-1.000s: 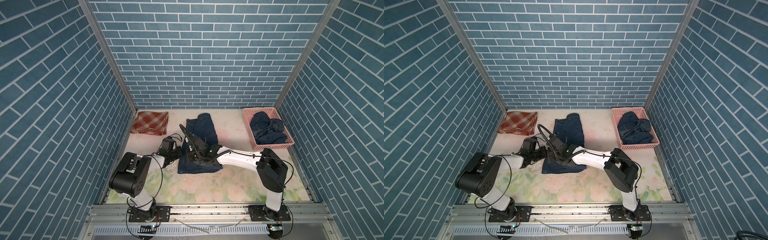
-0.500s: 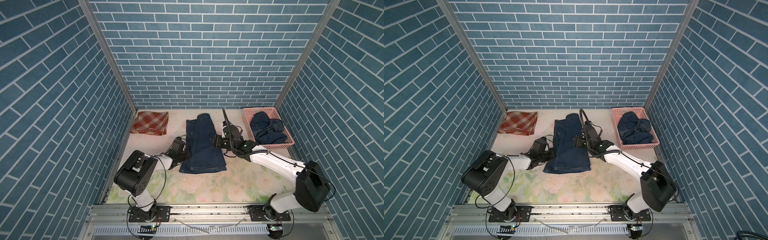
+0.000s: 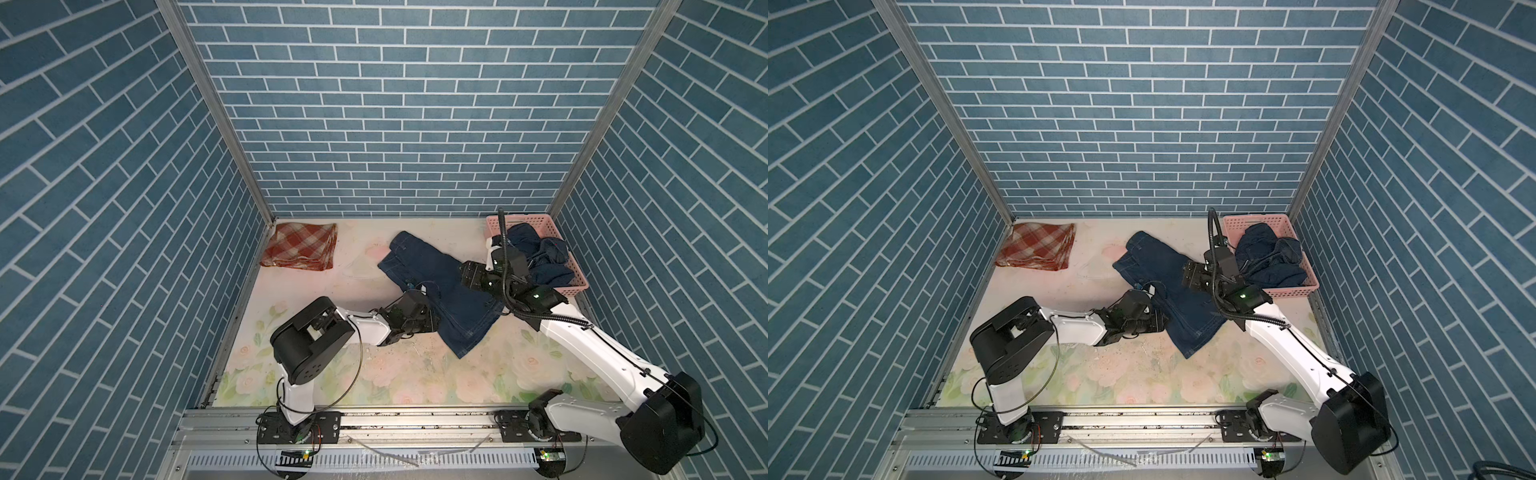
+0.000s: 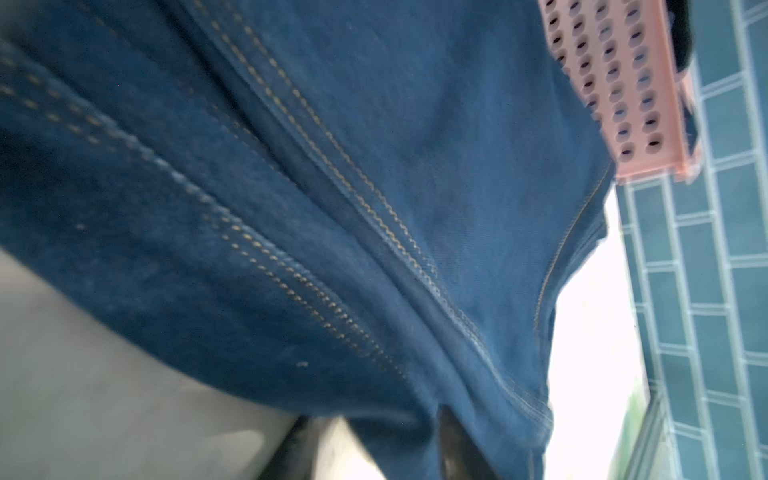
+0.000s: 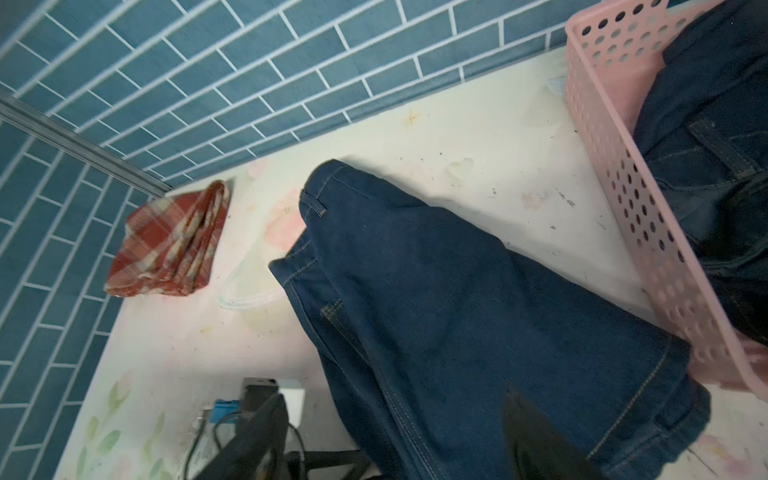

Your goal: Fold and stack the skirts

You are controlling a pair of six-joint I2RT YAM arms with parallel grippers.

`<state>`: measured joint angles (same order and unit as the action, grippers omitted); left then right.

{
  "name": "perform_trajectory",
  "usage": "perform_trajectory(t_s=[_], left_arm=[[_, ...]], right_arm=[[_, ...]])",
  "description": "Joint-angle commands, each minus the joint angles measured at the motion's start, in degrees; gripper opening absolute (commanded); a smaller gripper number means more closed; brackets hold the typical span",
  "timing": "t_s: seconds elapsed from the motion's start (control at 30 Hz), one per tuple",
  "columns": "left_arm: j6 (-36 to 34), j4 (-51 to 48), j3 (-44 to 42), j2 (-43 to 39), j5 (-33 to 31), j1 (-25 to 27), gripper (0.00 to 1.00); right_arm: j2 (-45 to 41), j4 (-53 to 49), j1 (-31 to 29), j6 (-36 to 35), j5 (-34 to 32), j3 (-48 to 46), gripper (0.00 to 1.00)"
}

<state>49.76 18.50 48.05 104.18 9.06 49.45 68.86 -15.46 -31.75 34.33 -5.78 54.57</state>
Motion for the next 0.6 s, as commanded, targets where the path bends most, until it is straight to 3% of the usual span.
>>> perform_trajectory(t_s=[0.0, 0.1, 0.23, 0.4, 0.57], left_arm=[[-2.41, -11.64, -7.31, -5.43, -1.4, -4.31, 0.63], [-6.34, -17.37, -9.67, -12.11, -3.29, -9.85, 0.66], [-12.77, -24.81, -4.04, -14.93, -4.52, -16.88, 0.69], [-18.37, -28.38, 7.51, -9.25, -3.88, -21.88, 0.72], [-20.51, -30.45, 18.71, 1.62, -4.04, -24.14, 0.73]], right_arm=[[1.45, -2.84, 0.15, -2.86, -0.14, -0.71, 0.81], [4.17, -3.6, 0.11, -2.53, 0.2, -1.21, 0.82], [10.22, -2.78, 0.11, -2.07, 0.6, -1.48, 0.82], [15.08, -1.31, 0.11, -1.99, 0.43, -0.29, 0.82], [16.28, -0.03, 0.45, -1.13, -0.09, -1.49, 0.82]])
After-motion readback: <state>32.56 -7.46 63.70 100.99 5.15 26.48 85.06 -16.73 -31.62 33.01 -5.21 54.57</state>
